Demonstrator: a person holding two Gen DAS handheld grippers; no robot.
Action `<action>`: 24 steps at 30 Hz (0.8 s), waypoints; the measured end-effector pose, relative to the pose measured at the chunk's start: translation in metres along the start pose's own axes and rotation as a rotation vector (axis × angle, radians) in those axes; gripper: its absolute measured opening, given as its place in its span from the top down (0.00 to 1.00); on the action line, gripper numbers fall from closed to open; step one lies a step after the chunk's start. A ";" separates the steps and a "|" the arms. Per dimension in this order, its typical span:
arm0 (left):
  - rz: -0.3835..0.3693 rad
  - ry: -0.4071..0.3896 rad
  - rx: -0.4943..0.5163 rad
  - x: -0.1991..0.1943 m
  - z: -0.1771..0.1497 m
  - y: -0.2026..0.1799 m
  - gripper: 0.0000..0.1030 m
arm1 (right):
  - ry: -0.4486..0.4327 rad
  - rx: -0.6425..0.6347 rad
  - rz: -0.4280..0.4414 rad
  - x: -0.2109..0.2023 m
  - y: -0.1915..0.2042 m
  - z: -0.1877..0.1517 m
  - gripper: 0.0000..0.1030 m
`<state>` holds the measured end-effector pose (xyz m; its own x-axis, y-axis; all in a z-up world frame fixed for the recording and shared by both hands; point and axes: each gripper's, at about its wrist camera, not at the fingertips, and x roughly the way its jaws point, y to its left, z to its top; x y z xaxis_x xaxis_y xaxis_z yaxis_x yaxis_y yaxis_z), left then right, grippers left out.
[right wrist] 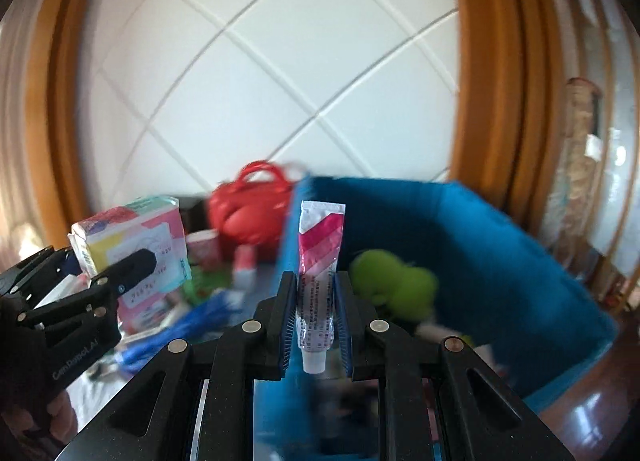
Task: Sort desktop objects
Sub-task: 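Carry the tissue box and ointment tube over the blue bin and open both grippers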
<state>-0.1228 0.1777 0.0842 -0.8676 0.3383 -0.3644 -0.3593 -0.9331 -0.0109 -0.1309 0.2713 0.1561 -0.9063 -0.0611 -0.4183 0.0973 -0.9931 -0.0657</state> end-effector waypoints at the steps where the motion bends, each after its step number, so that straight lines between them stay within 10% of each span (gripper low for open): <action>1: -0.014 0.006 0.006 0.005 0.003 -0.011 0.58 | 0.000 0.003 -0.015 0.002 -0.009 0.000 0.82; 24: -0.092 0.265 0.237 0.101 0.032 -0.165 0.58 | 0.156 0.066 -0.241 0.089 -0.163 -0.020 0.82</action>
<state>-0.1624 0.3696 0.0784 -0.7197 0.3475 -0.6011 -0.5287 -0.8354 0.1501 -0.2194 0.4293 0.1116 -0.8252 0.1888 -0.5323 -0.1453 -0.9817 -0.1230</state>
